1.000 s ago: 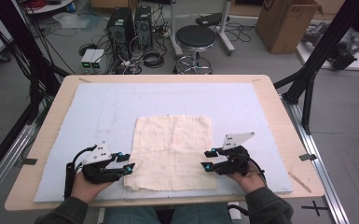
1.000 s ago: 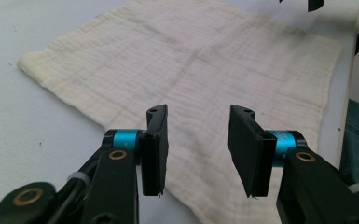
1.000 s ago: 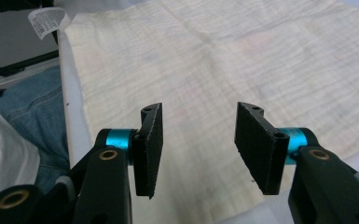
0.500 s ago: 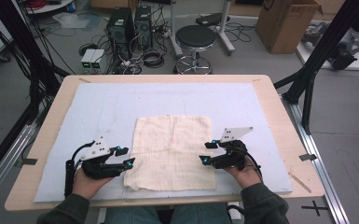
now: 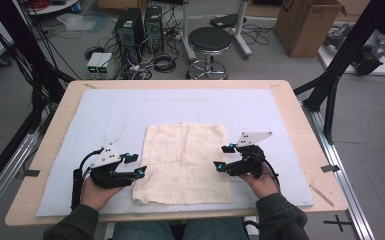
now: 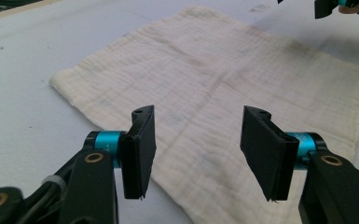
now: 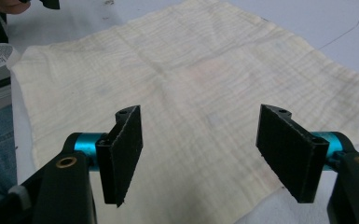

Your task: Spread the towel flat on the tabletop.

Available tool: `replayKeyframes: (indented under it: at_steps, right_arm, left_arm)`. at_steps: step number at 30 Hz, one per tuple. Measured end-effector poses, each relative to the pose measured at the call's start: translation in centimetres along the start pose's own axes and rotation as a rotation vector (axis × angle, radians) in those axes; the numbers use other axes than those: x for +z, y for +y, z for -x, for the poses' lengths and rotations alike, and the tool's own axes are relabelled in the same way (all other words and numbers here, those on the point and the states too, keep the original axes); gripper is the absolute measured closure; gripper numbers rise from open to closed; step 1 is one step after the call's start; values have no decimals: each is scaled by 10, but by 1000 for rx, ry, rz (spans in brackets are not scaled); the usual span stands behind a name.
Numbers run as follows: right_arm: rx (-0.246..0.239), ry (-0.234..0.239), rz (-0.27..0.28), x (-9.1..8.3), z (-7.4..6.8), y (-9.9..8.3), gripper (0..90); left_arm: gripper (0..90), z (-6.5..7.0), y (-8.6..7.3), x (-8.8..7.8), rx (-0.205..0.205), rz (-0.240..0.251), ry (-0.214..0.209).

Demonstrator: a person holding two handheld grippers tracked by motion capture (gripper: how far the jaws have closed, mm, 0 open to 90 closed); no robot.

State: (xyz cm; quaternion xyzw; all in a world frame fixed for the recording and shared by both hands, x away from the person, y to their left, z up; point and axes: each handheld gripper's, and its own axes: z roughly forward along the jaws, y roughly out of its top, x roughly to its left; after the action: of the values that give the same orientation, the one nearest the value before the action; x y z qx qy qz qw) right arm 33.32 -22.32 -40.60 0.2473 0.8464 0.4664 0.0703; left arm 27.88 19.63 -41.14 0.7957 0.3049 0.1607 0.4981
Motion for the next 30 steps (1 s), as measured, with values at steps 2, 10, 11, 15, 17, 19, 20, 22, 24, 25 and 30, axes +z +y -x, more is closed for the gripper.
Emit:
replayKeyframes:
  at_steps: [2, 10, 11, 15, 17, 19, 20, 22, 24, 25, 30]
  right_arm:
    - [1, -2, 2, 1, 1, 2, 303]
    - [-11, -5, 8, 8, 3, 9, 289]
    - [-11, -5, 8, 8, 3, 9, 289]
    - [-9, 3, 14, 10, 3, 13, 287]
    - [-8, 3, 14, 11, 3, 15, 287]
    - [-10, 5, 16, 13, 3, 17, 287]
    - [-10, 5, 16, 13, 3, 17, 287]
    - [-12, 4, 10, 15, 3, 19, 287]
    - [-14, 7, 11, 15, 3, 19, 287]
    - [-16, 7, 12, 16, 3, 20, 287]
    - [-13, 6, 10, 17, 5, 20, 287]
  left_arm:
    - [448, 0, 1, 1, 1, 0, 1]
    - [432, -2, 5, 3, -1, 7, 14]
    - [432, -2, 6, 4, 0, 7, 16]
    - [426, -3, 9, 5, -5, 12, 18]
    - [425, -3, 10, 6, -6, 16, 22]
    - [419, -4, 11, 7, -8, 13, 21]
    - [419, -4, 12, 7, -7, 13, 23]
    - [416, -5, 12, 8, -9, 13, 25]
    - [414, -5, 13, 8, -12, 14, 26]
    - [412, -5, 13, 9, -14, 15, 25]
    - [411, -8, 14, 10, -13, 7, 33]
